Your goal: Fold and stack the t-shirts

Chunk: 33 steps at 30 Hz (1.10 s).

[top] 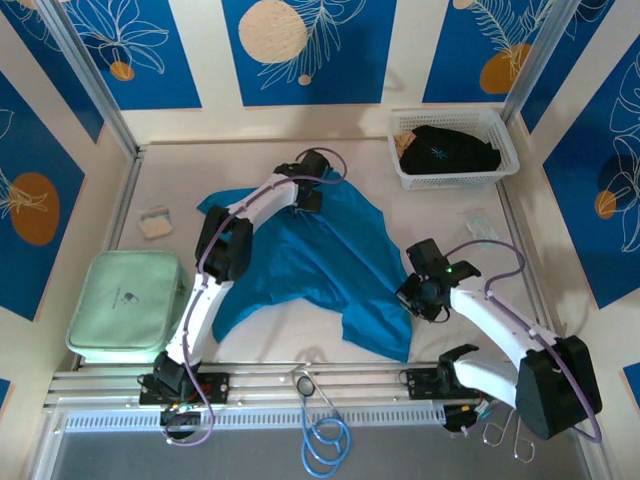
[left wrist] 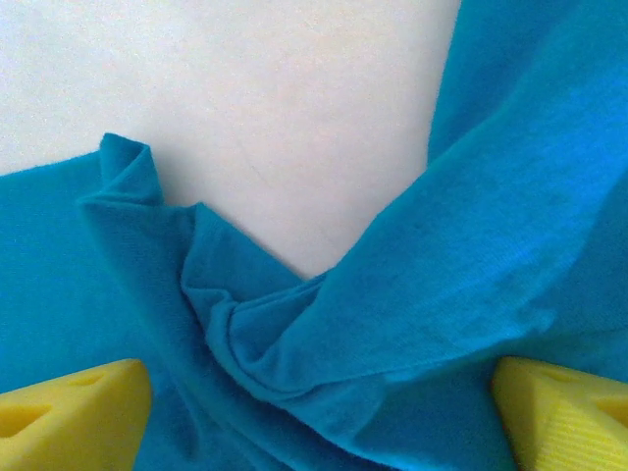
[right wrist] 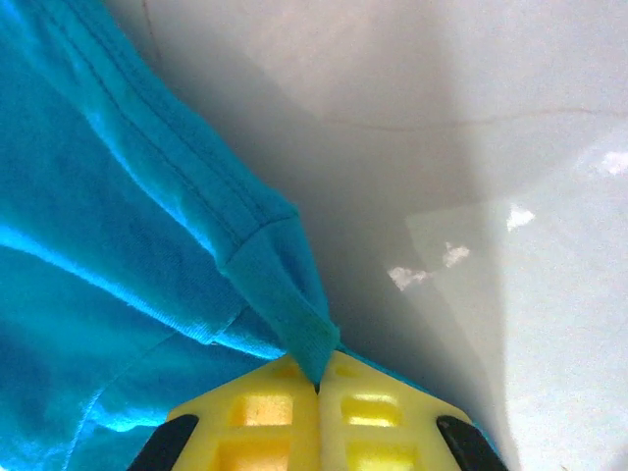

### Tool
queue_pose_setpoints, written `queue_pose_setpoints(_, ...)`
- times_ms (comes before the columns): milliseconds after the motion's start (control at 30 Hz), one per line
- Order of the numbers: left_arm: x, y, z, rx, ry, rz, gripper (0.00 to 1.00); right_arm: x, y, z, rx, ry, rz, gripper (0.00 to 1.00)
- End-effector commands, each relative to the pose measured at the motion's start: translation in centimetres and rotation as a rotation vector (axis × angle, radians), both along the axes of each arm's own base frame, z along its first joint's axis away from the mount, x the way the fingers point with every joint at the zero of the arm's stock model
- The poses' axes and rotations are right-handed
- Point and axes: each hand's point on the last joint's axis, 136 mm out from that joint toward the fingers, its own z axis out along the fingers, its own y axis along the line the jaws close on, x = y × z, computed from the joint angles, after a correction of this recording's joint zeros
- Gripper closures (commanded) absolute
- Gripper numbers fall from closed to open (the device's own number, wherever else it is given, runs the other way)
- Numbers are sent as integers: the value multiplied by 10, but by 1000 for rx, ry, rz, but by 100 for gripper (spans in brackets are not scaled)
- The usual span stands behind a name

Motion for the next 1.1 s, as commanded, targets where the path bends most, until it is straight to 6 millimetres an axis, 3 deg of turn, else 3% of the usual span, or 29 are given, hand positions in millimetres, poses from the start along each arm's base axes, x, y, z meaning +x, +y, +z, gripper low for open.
queue_pose_setpoints(0, -22, -28, 17, -48, 16, -98, 5, -22, -2, 2, -4, 57, 3, 84)
queue_pose_setpoints(100, -30, -45, 59, -88, -64, -157, 0, -12, -7, 18, -38, 4, 46, 61)
queue_pose_setpoints(167, -36, -51, 90, -110, -121, -179, 0, 3, -11, 34, -69, -45, 83, 53)
queue_pose_setpoints(300, -53, -41, 154, -130, -233, -174, 1, 48, -4, 67, -91, -164, 232, 56)
queue_pose_setpoints(433, -76, 3, 183, -53, -268, -87, 0, 104, 23, 88, -57, -235, 403, 76)
queue_pose_setpoints(500, -88, 30, 177, 1, -230, -26, 0, 130, 40, 89, -30, -239, 471, 84)
queue_pose_setpoints(600, -107, 68, 148, 46, -154, 66, 1, 173, 62, 78, -12, -227, 555, 99)
queue_pose_setpoints(767, -131, 114, 91, 0, -49, 212, 7, 231, 92, 47, -22, -181, 636, 100)
queue_pose_setpoints(933, -135, 139, 57, -29, 11, 310, 12, 261, 115, 9, -25, -102, 676, 100)
queue_pose_setpoints(1067, -123, 143, 27, -30, 75, 346, 17, 271, 121, -18, -45, -35, 670, 100)
